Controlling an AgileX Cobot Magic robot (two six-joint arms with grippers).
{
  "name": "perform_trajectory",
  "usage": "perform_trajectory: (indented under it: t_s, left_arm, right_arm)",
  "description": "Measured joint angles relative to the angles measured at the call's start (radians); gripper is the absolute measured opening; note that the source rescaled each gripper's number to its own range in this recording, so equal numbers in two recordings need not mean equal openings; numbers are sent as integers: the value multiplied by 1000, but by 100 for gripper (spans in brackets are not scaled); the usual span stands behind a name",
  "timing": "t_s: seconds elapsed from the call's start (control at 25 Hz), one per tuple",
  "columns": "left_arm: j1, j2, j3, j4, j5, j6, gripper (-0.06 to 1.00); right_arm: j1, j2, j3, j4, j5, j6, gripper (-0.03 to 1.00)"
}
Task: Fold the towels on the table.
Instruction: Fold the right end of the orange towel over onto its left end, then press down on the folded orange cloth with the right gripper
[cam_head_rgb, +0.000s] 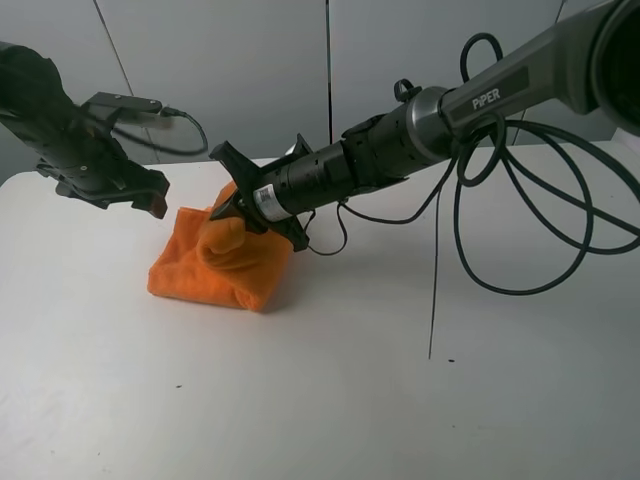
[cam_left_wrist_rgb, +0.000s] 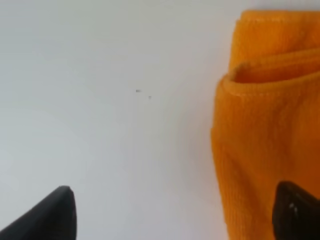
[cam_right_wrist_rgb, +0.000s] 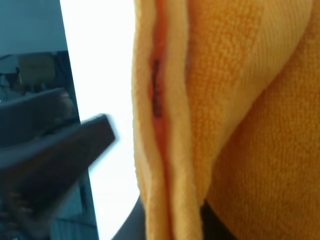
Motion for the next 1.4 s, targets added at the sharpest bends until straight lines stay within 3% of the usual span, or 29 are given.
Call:
perform_trajectory:
  t_s: [0.12, 0.16, 0.24, 0.4, 0.52, 0.72, 0.88, 1.16, 1.4]
  left_arm:
    - [43, -72, 0, 0, 14, -10, 100]
    - [57, -101, 0, 0, 14, -10, 100]
    - [82, -157, -9, 0, 25, -10, 100]
    - [109, -238, -67, -6, 88, -14, 100]
    - [112, -262, -119, -11, 123, -14, 100]
    - [112, -263, -192, -29, 192, -14, 100]
    - [112, -263, -204, -38, 232, -14, 100]
    - [112, -281, -204, -47, 251, -14, 100]
    - [112, -294, -204, -47, 254, -14, 100]
  right_arm:
    - [0, 0, 0, 0, 15, -31, 7]
    - [0, 0, 0, 0, 25, -38, 11]
    - [0, 2, 0, 0, 49, -47, 28]
    - [0, -3, 0, 0, 112, -52, 74]
    - [18, -25, 0, 0, 136, -53, 90]
    - [88, -44, -7, 0, 132, -66, 92]
    - [149, -44, -20, 6, 50, -109, 92]
    - [160, -44, -83, 26, 4, -185, 92]
    - [176, -44, -90, 27, -124, -231, 92]
